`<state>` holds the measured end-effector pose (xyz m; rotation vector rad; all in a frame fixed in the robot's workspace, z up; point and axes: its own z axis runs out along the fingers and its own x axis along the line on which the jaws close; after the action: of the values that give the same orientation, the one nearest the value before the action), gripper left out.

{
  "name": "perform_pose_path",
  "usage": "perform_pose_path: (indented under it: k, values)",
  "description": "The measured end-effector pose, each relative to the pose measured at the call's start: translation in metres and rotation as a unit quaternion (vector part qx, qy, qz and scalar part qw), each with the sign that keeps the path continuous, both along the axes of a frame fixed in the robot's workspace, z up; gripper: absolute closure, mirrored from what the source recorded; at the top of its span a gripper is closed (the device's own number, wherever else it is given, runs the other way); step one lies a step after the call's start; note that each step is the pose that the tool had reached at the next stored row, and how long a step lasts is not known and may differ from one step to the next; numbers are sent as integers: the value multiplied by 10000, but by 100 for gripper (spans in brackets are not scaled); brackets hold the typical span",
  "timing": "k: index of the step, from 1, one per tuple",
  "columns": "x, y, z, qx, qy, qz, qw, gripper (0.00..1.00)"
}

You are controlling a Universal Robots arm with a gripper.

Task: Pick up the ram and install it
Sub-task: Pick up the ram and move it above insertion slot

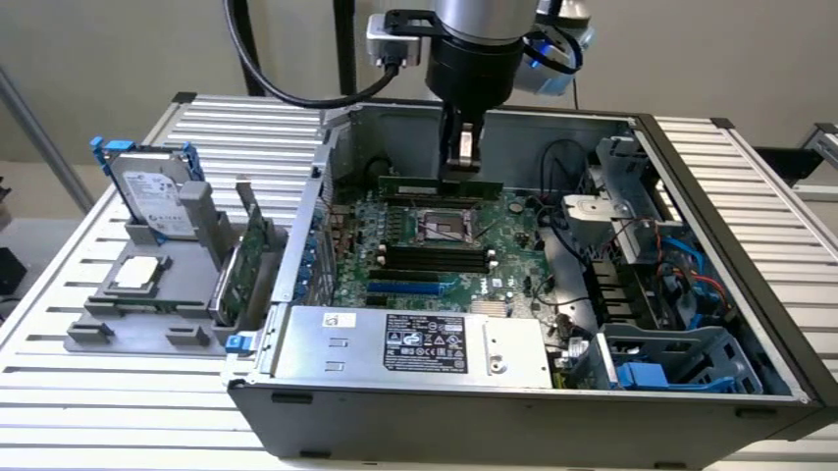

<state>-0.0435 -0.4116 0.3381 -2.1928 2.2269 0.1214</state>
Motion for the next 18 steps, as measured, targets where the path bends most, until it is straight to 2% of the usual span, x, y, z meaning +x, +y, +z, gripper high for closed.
perform_pose_path:
  k: [3, 18]
  values:
    - [15, 14, -38, -1, 1, -52, 10000, 100]
    - [16, 13, -38, 0, 3, -54, 10000, 100]
